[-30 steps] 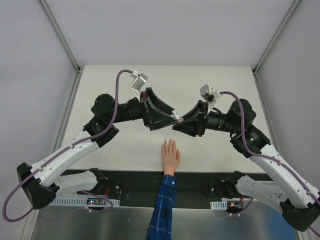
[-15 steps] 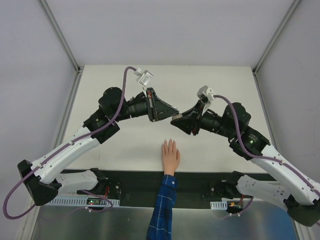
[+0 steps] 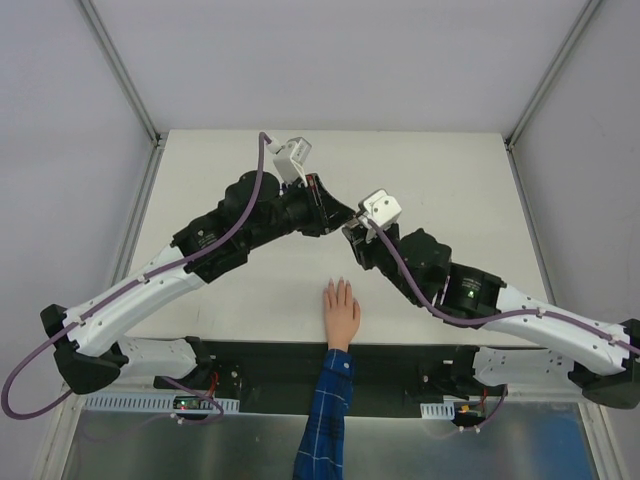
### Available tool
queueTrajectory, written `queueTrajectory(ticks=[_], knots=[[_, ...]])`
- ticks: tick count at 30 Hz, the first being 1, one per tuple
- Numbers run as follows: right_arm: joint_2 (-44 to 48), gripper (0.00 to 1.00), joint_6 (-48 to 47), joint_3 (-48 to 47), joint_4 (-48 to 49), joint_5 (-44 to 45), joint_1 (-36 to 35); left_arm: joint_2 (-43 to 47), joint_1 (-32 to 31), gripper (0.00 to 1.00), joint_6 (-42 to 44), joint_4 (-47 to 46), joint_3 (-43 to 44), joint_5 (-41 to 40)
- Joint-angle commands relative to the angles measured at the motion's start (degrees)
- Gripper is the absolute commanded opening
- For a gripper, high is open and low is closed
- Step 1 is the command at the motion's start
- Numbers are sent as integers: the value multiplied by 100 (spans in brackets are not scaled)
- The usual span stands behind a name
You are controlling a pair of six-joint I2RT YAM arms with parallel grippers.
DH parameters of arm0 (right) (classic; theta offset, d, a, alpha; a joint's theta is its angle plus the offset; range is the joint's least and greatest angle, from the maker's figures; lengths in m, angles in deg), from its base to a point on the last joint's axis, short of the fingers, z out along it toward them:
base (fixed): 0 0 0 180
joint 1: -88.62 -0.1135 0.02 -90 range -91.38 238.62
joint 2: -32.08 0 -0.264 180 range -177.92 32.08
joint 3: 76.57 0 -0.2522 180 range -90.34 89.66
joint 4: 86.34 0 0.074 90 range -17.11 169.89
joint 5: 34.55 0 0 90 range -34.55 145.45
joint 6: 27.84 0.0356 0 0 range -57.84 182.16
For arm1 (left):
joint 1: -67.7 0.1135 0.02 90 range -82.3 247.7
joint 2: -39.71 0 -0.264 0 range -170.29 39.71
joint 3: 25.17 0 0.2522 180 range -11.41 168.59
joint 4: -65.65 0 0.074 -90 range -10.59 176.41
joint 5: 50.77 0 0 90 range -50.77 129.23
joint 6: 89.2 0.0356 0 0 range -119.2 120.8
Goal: Paint the nails
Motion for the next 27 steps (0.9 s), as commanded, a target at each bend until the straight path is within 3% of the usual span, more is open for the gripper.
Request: queueTrajectory(ticks=[1,3,4,7,12,16,17,21,27], knots=[[306,0,-148,23,622,-1540,139,180,-23,26,169,39,203,-95],[412,0,80,94,604,-2297,393,390,3,48,459,-39,115,133],[438,0,142,103,561,-2551,499,469,29,65,556,-127,63,308],[561,0,432,146,490,-3291,833,935,257,87,671,-695,-376,896],[667,0,1353,191,648,-5425,1596,1559,987,90,390,-1893,-1255,2216],[650,0,2257,305,1638,-7094,2063,1569,1093,85,311,-2359,-1405,2902],[650,0,2452,322,1798,-7272,2195,1551,1102,79,258,-2630,-1423,3225],[571,0,3016,366,2300,-7862,2433,1263,1190,74,-233,-3756,-1555,4281],[597,0,3272,516,2564,-7933,2574,1085,1199,61,-516,-4267,-1546,4739]])
